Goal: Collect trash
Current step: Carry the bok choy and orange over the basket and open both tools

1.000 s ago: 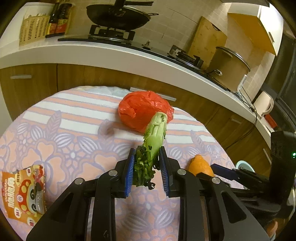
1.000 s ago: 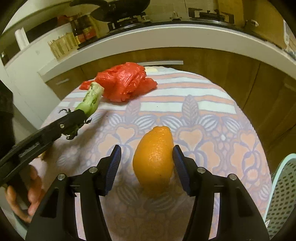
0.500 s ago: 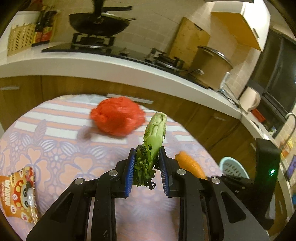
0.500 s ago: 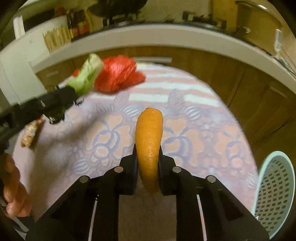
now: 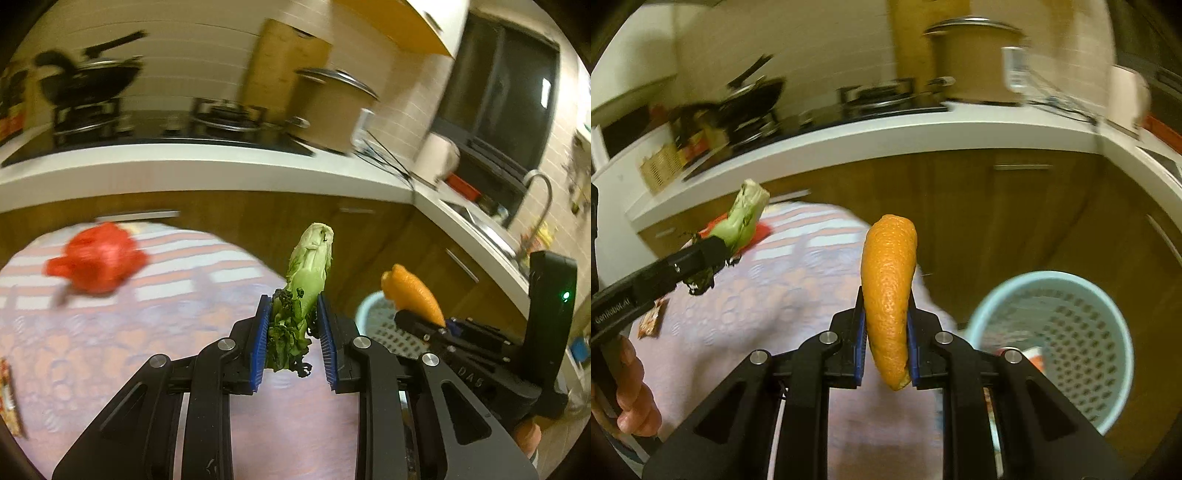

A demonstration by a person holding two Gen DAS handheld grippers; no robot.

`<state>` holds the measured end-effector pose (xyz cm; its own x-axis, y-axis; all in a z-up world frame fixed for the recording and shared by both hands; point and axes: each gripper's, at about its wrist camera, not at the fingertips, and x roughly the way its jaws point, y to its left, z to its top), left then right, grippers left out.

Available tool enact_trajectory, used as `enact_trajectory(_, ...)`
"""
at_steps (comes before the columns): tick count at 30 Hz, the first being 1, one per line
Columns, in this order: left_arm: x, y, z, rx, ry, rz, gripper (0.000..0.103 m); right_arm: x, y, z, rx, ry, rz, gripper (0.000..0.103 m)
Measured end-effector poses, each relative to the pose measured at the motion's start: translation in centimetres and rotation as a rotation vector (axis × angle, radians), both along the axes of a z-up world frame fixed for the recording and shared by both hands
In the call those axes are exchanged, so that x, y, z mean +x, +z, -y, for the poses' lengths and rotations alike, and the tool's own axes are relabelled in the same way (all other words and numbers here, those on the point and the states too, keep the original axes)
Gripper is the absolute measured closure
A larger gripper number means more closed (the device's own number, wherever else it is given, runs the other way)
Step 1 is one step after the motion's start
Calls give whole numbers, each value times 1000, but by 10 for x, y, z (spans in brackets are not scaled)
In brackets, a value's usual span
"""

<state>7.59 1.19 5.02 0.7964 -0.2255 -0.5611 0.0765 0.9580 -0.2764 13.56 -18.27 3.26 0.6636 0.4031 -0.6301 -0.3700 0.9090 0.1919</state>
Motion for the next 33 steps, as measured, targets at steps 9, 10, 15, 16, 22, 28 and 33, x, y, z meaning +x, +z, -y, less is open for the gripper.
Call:
enact_trajectory(9, 41, -16, 91, 40, -151, -59, 80, 10, -16, 100, 15, -175, -24, 88)
enact_trajectory(10, 45, -19, 98, 40, -162, -67, 80, 11, -19, 110, 18, -191, -32, 88)
enact_trajectory(15, 62, -37, 124, 38, -199, -109, 80, 16, -39, 132, 23, -233, -72, 88)
enact_trajectory(16, 66, -40, 127, 40, -203, -117, 80, 18, -44, 136, 24, -242, -84, 88)
enact_trajectory(22, 81, -63, 144, 38, -236, -177, 79, 27, -66, 150, 40, -270, -153, 85)
enact_trajectory(28, 89, -76, 157, 25, -276, -213, 66, 34, -84, 156, 44, -296, -218, 58)
enact_trajectory(33, 87, -79, 159, 30, -281, -213, 55, 32, -82, 162, 55, -315, -207, 48)
